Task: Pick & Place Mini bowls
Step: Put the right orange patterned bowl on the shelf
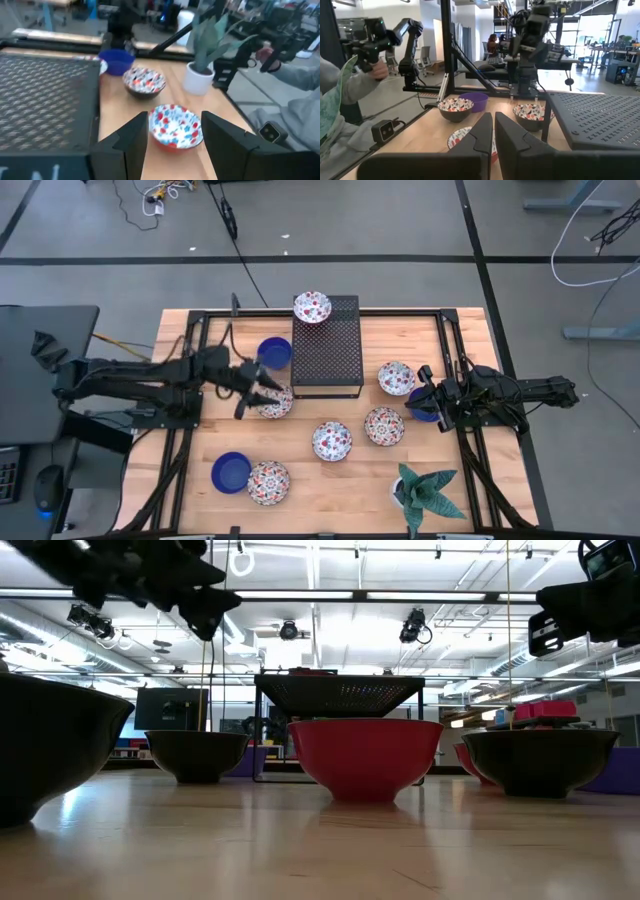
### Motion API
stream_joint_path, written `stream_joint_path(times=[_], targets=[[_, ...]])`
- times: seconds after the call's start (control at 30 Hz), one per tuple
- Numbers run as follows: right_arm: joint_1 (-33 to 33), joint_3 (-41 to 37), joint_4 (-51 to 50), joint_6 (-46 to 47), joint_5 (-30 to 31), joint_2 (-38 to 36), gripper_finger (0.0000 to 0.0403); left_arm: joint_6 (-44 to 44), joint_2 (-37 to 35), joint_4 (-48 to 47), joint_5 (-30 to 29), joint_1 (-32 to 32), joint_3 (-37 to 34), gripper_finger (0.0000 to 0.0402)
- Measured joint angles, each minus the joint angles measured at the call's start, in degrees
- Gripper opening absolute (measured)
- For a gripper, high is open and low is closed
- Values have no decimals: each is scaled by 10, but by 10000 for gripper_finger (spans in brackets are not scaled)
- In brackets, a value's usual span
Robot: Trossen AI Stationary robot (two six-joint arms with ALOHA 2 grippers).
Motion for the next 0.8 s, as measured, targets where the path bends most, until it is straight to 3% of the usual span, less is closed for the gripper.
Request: stream_joint_path(times=[0.23,0.43,0.63,0.8], targets=[[0,0,1,-15,0,0,23,-6,6,172,-115,-93,-77,188],[0,0,74,-71,-2,0,23,25,6,210,-176,-153,-86,188],[4,0,251,104,-30,0,23,43,6,214,-207,-172,-86,188],[6,0,340,168,-31,30,23,44,6,214,-207,-172,-86,188]])
